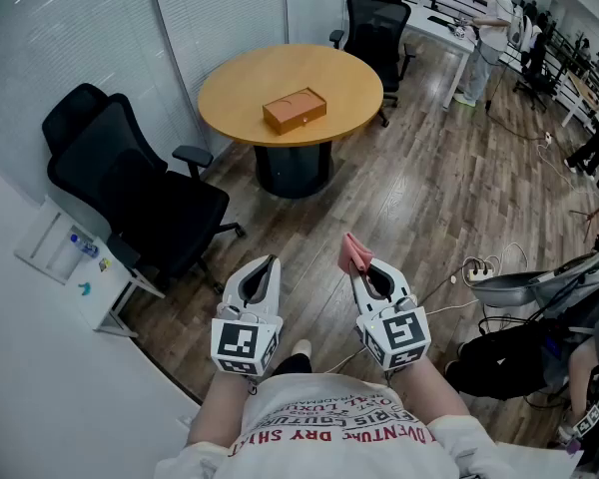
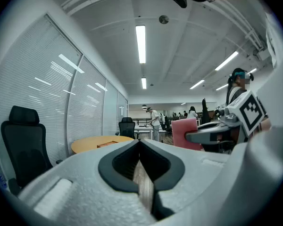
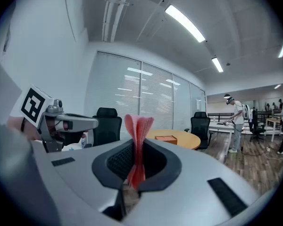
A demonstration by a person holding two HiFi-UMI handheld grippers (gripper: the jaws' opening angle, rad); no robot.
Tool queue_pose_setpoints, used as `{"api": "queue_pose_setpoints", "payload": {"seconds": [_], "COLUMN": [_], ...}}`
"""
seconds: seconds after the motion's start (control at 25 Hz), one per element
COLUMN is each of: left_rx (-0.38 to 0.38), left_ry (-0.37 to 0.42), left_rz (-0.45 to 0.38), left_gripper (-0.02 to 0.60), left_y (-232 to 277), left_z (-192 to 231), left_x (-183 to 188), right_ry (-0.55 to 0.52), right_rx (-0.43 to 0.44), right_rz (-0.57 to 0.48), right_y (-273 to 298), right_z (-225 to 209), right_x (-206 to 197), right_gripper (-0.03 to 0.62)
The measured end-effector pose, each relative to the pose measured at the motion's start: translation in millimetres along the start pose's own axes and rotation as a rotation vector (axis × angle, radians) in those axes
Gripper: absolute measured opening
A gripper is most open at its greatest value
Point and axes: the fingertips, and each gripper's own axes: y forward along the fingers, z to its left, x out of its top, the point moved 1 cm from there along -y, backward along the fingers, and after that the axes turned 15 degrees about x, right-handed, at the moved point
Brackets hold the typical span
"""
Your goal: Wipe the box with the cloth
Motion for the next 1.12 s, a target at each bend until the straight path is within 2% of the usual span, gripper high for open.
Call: {"api": "queue_pose_setpoints", "payload": {"seconds": [0.52,0.92,1.12], "left_rx": [-0.008,-0.060,-0.082], "left_ry": [-0.043,-0.067,-0.062], "left_rz": [0.025,0.024,0.028], "left_gripper": [0.009,0.009,0.009], "left_y": [43,103,125], "left_z": [19,76,91], "left_x": [-1,-4,-2], "right_ry": [0.035,0.023,0.042], "right_rx": [-0.034,-0.085,-0.110], "right_rz": [0.012,0.034,0.053], "right_y": [35,109,130], "right_z": [-28,-44,-55], "right_x": [4,11,11], "right_gripper": [0.028,0.028,0.029]}}
